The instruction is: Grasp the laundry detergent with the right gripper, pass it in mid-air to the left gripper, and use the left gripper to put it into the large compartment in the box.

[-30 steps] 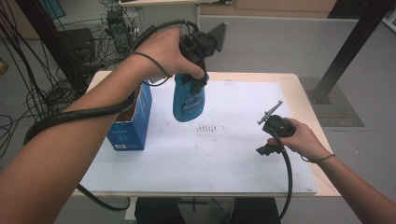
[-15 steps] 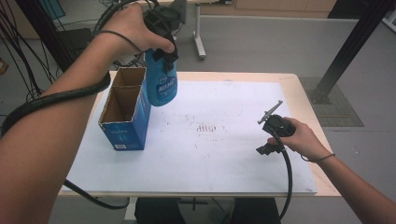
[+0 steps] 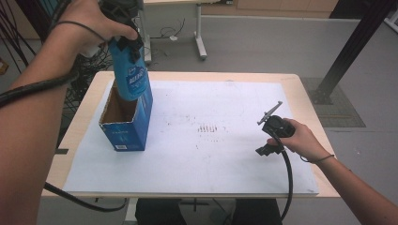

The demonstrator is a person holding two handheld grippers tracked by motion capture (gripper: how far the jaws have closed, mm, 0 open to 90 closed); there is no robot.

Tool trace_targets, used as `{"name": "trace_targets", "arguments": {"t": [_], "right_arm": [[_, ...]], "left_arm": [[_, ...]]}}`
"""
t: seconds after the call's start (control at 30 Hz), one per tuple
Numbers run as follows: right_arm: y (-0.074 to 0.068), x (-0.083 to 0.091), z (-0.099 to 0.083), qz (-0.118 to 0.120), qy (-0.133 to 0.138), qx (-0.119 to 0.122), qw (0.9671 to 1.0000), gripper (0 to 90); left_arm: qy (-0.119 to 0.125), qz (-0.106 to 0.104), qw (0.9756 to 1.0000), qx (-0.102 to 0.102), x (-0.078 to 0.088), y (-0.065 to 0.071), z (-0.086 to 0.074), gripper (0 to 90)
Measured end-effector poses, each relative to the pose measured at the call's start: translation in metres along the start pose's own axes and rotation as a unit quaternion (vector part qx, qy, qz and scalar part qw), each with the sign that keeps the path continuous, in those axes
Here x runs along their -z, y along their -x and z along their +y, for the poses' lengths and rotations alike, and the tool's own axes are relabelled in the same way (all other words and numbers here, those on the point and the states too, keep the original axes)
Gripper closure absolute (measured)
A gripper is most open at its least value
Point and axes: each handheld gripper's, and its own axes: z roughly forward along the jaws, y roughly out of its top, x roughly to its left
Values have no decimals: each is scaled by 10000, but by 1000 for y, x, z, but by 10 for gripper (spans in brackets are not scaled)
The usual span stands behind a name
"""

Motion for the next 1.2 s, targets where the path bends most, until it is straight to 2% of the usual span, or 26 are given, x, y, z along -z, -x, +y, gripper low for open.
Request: {"name": "trace_targets", "arguments": {"t": [0.3, 0.6, 0.77, 0.93, 1.2], "right_arm": [[-1, -2, 2, 18, 1, 24, 10000, 110], [-2, -4, 3, 33, -15, 54, 10000, 110], [-1, -4, 3, 32, -21, 34, 10000, 110], [-2, -6, 4, 50, -19, 46, 10000, 110], [-3, -7, 4, 48, -12, 13, 10000, 110]], "left_arm": [[-93, 45, 9994, 341, -5, -23, -10, 374], [-191, -59, 9980, 593, -24, -39, -18, 374], [-246, -86, 9968, 755, -35, -42, -21, 374], [-289, -139, 9945, 998, -47, -44, -23, 374], [-392, -237, 9910, 1257, -64, -41, -22, 374]]}}
